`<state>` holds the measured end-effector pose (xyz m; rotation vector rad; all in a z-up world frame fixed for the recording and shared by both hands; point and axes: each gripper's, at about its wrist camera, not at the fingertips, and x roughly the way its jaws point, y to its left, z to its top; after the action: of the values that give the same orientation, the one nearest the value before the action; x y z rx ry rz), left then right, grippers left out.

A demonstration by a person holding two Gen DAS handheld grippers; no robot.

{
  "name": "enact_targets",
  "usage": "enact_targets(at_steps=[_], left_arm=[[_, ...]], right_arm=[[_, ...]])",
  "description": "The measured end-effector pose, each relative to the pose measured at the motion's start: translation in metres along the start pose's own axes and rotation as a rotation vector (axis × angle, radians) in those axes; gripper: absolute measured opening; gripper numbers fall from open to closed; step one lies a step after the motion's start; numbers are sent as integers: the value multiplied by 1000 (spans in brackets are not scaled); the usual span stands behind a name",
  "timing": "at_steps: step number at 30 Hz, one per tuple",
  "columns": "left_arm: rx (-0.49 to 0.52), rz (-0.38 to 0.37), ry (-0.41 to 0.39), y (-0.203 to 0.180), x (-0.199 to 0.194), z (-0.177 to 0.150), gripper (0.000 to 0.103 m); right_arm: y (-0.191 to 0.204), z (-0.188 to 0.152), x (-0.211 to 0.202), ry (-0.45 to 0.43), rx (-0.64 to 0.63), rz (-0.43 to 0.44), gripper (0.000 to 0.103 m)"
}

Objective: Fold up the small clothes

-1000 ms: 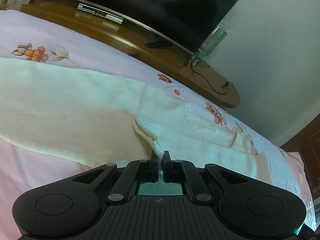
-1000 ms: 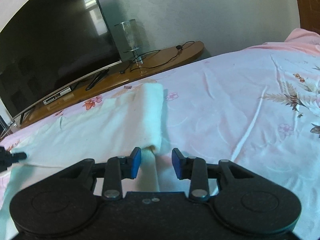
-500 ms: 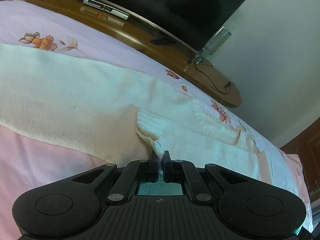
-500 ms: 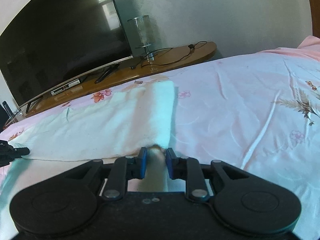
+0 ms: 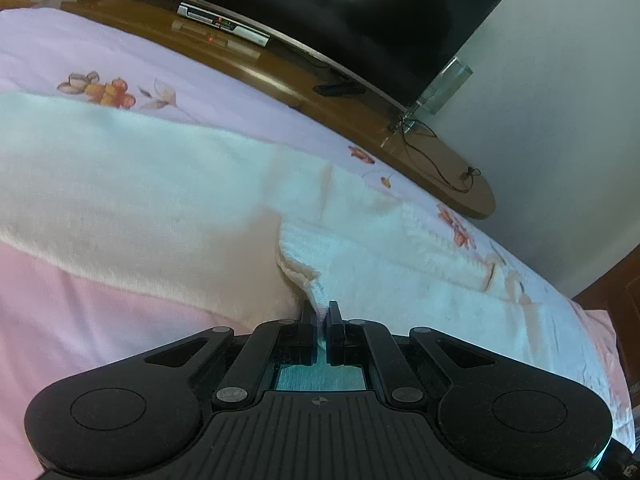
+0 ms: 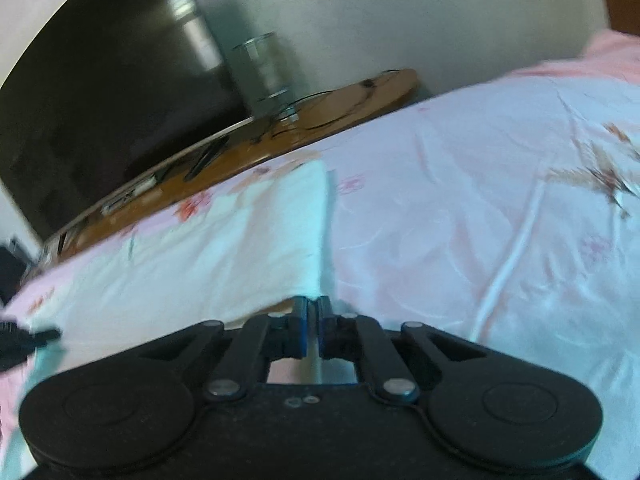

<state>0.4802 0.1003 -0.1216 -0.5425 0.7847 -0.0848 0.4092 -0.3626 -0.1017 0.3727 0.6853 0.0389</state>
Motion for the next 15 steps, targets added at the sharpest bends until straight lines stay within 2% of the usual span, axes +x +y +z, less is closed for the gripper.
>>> enact_targets(at_steps=[3,4,5,7,10,12,13,14,15], left_arm=[[-5,-2,-11,1,-1,-1,4],[-10,-4,-15,2,-1,-2,4],[-10,-6,-19,2,-1,-3,4],[-10,-8,-30,2,-1,-5,4],[-13,-10,-41,3,-1,-8,4],[-8,-5,-44,1,-1,-9,4],[-11,-3,-43,1,-1,-9,4],[-14,-1,-40,0,-1,-8,4],[-15,1,-35,0,-1,-7,4]], right_arm=[[-4,2,-2,9,9,11,3],[-5,4,-7,-5,19,17,12],[-7,6,-16,-49,25,16,14],[-8,9,-26,-103,19,31,14],[1,14,-26,-132,-19,66,14],[9,15,-18,-118,-68,64,14],[12,13,-10,-85,-102,38,13],[15,10,5,-1,-141,-19,15],[13,9,7,-8,-142,-15,14]])
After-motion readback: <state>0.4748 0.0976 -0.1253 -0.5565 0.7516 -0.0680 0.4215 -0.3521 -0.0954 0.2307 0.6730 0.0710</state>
